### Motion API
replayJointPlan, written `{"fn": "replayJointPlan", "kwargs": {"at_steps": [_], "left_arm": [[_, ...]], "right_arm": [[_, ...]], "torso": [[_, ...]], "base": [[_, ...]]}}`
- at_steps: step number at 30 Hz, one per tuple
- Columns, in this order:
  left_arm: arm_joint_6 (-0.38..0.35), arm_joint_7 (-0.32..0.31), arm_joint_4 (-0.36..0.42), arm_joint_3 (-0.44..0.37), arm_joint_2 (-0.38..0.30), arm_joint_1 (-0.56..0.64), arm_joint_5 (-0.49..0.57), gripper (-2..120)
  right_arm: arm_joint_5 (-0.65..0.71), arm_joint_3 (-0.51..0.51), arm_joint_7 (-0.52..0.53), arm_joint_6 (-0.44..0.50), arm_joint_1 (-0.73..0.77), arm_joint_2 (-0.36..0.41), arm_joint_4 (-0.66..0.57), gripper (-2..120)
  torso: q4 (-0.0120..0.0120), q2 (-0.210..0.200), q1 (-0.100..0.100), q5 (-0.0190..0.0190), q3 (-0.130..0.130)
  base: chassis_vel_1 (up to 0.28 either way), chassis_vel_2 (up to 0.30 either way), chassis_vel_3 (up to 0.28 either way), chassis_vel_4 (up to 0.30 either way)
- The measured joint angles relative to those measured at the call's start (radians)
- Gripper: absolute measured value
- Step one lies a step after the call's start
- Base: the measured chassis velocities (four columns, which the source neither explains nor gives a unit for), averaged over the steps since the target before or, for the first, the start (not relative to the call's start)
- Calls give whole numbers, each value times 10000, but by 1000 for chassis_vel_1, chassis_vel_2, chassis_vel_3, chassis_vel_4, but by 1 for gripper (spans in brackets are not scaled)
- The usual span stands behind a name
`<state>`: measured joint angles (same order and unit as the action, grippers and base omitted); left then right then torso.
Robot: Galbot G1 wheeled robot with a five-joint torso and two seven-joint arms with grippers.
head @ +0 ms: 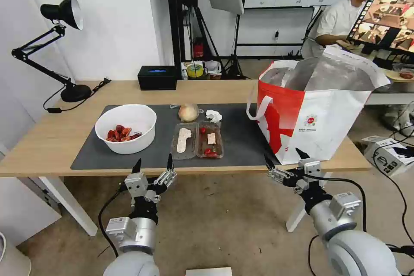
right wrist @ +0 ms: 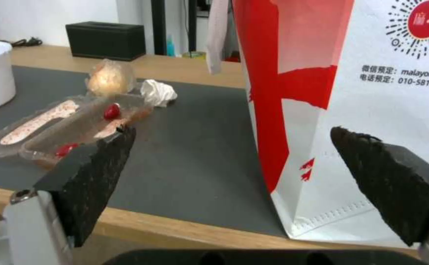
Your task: Pick up the trash from the table and place it into the takeout bag.
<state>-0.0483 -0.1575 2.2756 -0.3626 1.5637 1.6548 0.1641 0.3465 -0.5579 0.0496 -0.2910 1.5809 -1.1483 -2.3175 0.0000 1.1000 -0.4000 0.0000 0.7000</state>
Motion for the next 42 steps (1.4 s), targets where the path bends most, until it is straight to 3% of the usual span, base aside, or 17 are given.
{"fn": "replayJointPlan", "kwargs": {"at_steps": [7,9,10,12,13,16,20,28,32,36,42], "left_arm": [[-159,-10,13,74,-46,-38,794,100],[-365,-514,8,445,-196,-364,3162,100],[-365,-514,8,445,-196,-364,3162,100],[-521,-1320,10,659,-295,-759,5154,100],[-521,-1320,10,659,-295,-759,5154,100],[-538,-2172,17,842,-505,-1399,7301,100],[-544,-2641,36,958,-651,-1764,8563,100],[-660,-3586,-79,1151,-778,-2497,9697,100],[-1039,-4420,-388,1355,-878,-2800,9994,100],[-1201,-4780,-591,1405,-911,-2904,10227,100],[-1214,-4848,-835,1398,-931,-3282,10543,100]], "right_arm": [[-20,16,-2,3,15,-9,-5,100],[-26,42,-2,6,23,-10,21,100],[-26,42,-2,6,23,-10,21,100],[-36,69,12,7,23,-9,46,100],[-36,69,12,7,23,-9,46,100],[-40,69,42,7,27,28,80,100],[-42,54,58,8,39,40,103,100],[-93,71,90,9,49,-18,160,100],[-213,116,93,9,62,-58,228,100],[-243,121,94,9,59,-85,259,100],[-283,134,100,9,59,-167,332,100]], "torso": [[2,0,0,0,0],[0,0,0,0,0],[0,0,0,0,0],[0,-1,0,0,0],[0,-1,0,0,0],[0,0,0,0,0],[0,0,0,0,0],[0,0,0,0,1],[0,-1,0,0,0],[1,-1,0,0,0],[0,0,-1,1,-1]], "base": [[0,0,0,0],[0,0,0,0],[0,0,0,0],[0,0,0,0],[0,0,0,0],[0,0,0,0],[0,0,0,0],[0,0,0,0],[0,0,0,0],[0,0,0,0],[0,0,0,0]]}}
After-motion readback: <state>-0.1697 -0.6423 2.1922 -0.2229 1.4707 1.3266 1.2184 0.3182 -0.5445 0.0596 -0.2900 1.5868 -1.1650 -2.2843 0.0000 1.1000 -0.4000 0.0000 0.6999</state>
